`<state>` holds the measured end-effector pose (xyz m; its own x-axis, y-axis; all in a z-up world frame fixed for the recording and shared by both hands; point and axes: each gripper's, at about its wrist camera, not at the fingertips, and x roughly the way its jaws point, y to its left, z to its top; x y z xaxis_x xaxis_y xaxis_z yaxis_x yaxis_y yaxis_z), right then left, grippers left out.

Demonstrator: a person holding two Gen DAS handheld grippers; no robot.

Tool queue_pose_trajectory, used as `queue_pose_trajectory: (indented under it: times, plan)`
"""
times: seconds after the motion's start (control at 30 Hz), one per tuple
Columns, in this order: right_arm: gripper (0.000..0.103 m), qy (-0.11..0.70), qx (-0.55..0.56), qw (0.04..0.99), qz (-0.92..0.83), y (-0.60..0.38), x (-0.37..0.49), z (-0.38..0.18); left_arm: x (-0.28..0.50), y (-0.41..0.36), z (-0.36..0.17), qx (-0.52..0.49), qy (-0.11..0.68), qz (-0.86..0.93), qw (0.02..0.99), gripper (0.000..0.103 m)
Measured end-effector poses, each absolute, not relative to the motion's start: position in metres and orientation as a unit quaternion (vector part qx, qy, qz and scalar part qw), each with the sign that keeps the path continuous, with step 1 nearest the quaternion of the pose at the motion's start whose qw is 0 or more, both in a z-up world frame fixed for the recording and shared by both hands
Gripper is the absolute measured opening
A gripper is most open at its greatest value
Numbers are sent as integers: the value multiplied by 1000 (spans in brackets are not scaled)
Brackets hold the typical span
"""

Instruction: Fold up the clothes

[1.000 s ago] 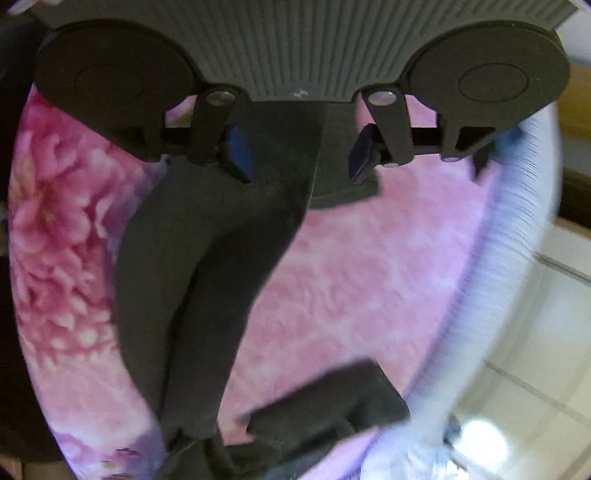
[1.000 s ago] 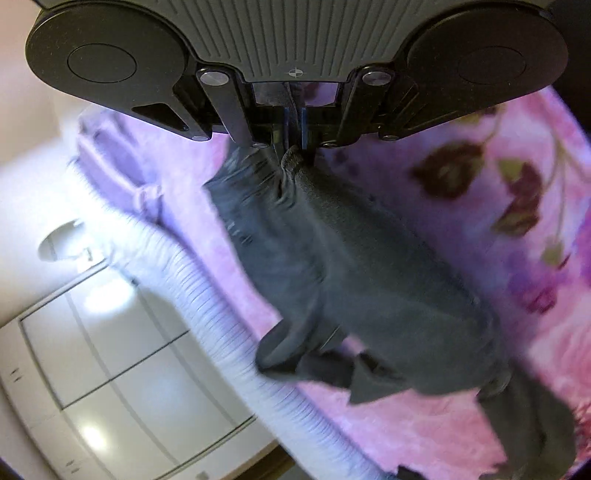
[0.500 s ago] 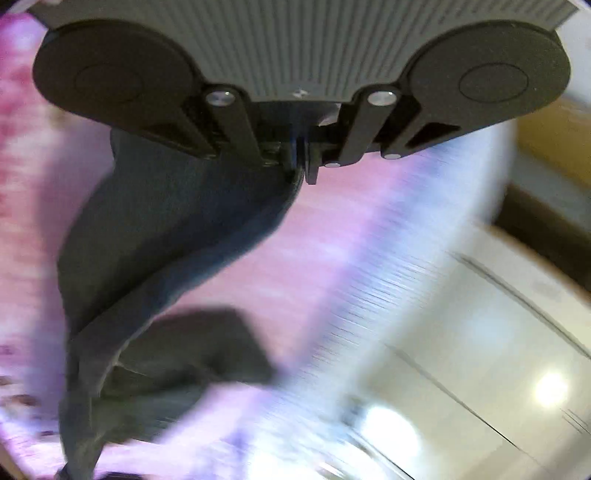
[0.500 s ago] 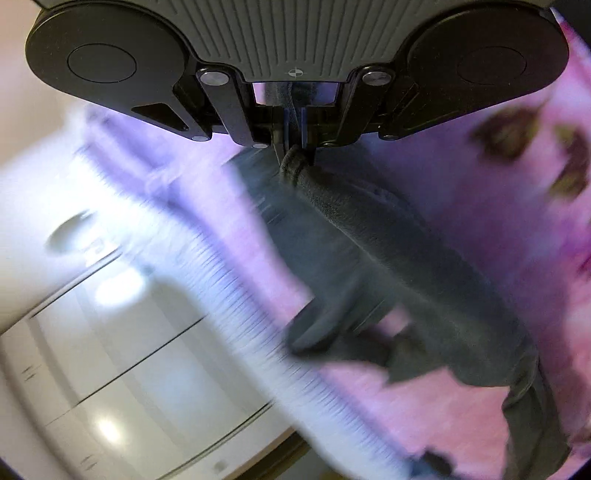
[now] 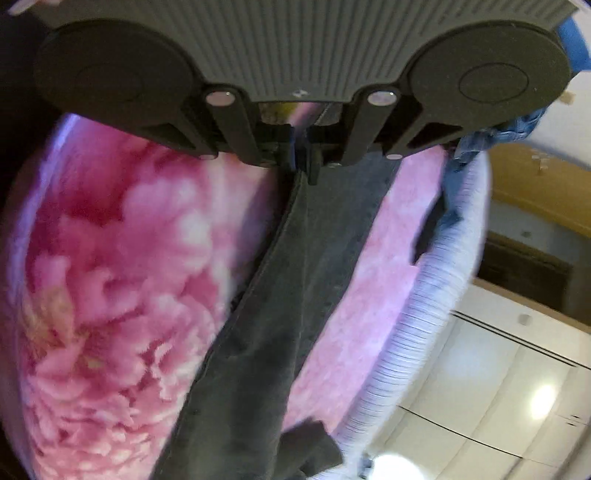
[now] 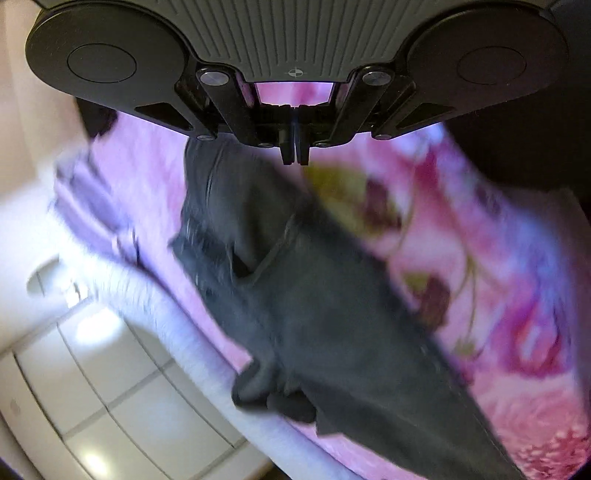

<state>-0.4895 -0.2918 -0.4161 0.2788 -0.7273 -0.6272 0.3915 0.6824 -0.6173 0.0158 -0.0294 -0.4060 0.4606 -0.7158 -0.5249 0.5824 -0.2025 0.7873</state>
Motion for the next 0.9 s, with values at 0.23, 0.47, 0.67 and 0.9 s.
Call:
queue_pose_trajectory:
  times: [0.23,0.47,0.67,0.9]
  plan:
    - [55,458,-178,771,-405,-294,-508,-414,5,-37,-410,610,-136,-481,615,35]
    - [66,431,-239,777,-393,-307,-492,-427,4,-48,-419,631,-181,-484,579,37]
    - [49,412,-296,782,-362,-342,-470,-444,5,-57,-418,640,-162,-489,570,27]
    - [6,449,-352,745,-347,-359,-493,-430,-6,-68,-401,647,-149,-492,563,3]
